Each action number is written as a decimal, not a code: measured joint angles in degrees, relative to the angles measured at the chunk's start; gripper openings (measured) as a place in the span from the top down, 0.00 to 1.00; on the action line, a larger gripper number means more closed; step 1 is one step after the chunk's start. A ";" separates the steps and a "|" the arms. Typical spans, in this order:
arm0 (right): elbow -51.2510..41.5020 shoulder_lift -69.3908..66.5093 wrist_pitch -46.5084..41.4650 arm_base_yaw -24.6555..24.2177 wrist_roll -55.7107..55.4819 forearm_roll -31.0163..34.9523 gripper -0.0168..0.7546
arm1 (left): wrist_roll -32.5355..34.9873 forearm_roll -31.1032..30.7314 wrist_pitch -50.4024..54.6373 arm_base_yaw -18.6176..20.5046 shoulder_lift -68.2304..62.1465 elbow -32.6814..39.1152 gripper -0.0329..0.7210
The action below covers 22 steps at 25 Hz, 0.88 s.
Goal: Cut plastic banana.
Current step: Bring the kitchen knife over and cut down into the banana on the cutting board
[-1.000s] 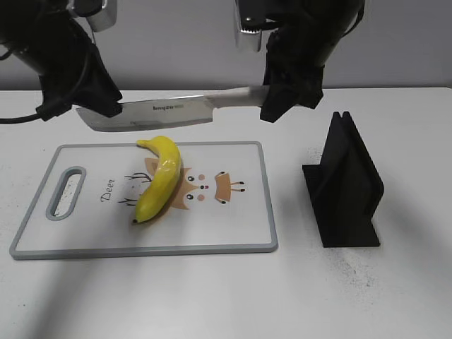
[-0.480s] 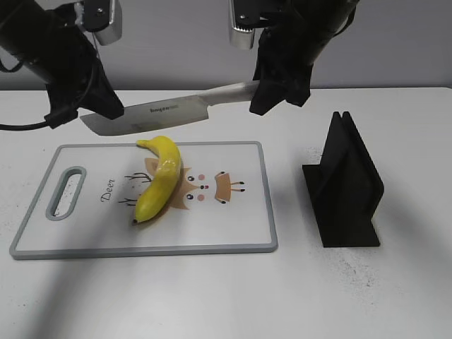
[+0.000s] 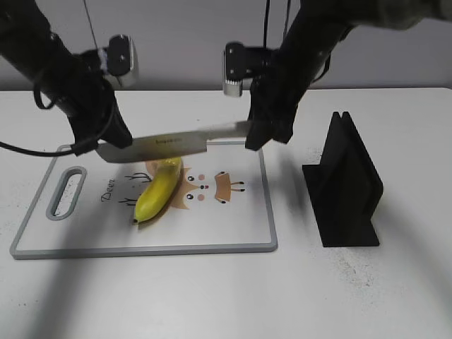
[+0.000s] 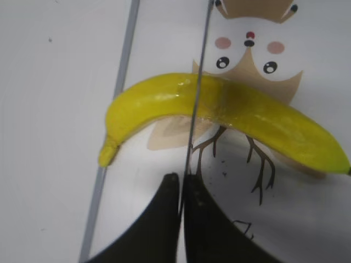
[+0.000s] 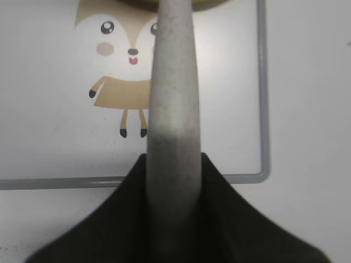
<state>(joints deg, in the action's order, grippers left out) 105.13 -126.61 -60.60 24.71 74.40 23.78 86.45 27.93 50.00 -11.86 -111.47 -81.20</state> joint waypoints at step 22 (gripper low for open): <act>5.40 0.61 -7.88 0.05 -5.41 -4.38 0.77 | -1.41 2.32 0.36 -0.55 1.74 -0.50 0.96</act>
<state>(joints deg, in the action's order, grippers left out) 110.54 -125.99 -68.47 24.76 68.99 19.40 85.03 30.25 50.35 -12.40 -109.72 -81.70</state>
